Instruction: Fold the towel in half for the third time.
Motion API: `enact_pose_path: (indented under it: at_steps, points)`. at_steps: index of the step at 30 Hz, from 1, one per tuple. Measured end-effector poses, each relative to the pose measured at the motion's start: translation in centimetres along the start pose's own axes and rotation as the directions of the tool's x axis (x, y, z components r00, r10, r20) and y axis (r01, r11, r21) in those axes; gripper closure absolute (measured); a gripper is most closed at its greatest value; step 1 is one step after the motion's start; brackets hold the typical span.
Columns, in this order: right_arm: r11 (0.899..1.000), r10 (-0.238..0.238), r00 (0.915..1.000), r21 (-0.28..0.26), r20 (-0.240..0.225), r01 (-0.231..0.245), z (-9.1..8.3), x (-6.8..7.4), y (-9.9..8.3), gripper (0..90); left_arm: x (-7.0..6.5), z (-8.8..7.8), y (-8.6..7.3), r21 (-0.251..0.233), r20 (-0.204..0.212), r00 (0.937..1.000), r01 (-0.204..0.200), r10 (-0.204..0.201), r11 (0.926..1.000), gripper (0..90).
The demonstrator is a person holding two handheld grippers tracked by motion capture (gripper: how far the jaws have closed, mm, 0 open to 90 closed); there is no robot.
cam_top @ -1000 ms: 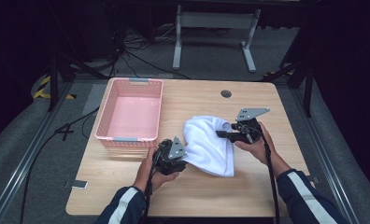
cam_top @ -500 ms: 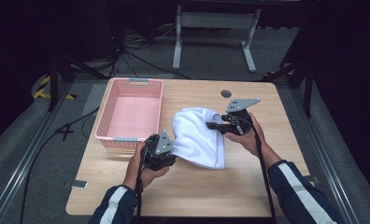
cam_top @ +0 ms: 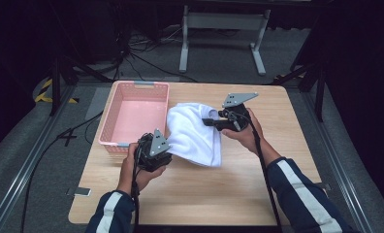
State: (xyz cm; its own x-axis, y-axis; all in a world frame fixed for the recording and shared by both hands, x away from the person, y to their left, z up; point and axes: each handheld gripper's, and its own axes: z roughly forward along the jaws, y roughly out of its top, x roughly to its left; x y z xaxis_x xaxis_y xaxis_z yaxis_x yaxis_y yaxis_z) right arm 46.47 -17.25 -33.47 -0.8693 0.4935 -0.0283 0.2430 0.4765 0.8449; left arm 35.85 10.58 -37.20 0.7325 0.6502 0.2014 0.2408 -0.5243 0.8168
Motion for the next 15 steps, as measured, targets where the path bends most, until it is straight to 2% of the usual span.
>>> enact_pose_path:
  at_steps: [1, 2, 10, 12, 15]
  points:
    - [1.0, -0.003, 1.0, -0.001, -0.001, 0.003, 0.1, 0.0, 0.2, 67.0, 0.3, -0.1, 0.0, 0.0, -0.004, 1.0, -0.004, 0.004, 1.0, 64.6]
    - [1.0, -0.006, 1.0, -0.001, 0.001, 0.006, 0.3, 0.0, 0.4, 67.0, 0.4, -0.2, -0.1, -0.004, -0.008, 0.9999, 0.014, -0.014, 0.9999, 64.6]
    - [1.0, -0.014, 0.9999, 0.006, -0.009, 0.014, 2.7, -0.2, 2.5, 67.0, 2.6, -0.4, -0.7, -0.006, -0.042, 0.9976, 0.055, -0.055, 0.9985, 64.7]
    - [1.0, -0.019, 0.9998, 0.009, -0.006, 0.019, 3.3, -0.3, 3.0, 67.0, 3.0, -0.4, -0.9, -0.01, -0.05, 0.9949, 0.087, -0.088, 0.9961, 64.7]
    - [1.0, -0.022, 0.9997, 0.012, -0.008, 0.022, 4.4, -0.5, 3.7, 67.0, 4.1, -0.6, -1.1, -0.004, -0.065, 0.9937, 0.091, -0.091, 0.9958, 64.7]
